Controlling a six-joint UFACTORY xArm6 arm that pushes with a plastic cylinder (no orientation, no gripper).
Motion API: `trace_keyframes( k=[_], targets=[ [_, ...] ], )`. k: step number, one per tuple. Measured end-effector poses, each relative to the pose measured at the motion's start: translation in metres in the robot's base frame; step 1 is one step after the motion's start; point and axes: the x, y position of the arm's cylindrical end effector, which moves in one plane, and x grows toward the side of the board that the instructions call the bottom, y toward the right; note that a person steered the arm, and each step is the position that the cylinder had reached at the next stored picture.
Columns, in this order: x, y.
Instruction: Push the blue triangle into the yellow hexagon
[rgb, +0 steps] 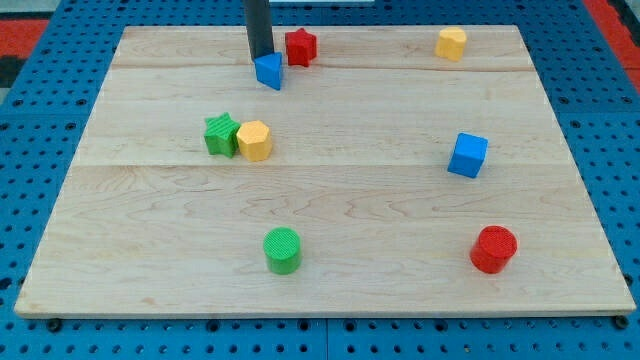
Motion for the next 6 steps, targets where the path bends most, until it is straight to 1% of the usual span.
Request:
trace_keyframes(
  k=[1, 2, 6],
  targets=[
    [0.011, 0.008],
    [0.011, 0.039],
    [0.079, 0.038]
  ],
)
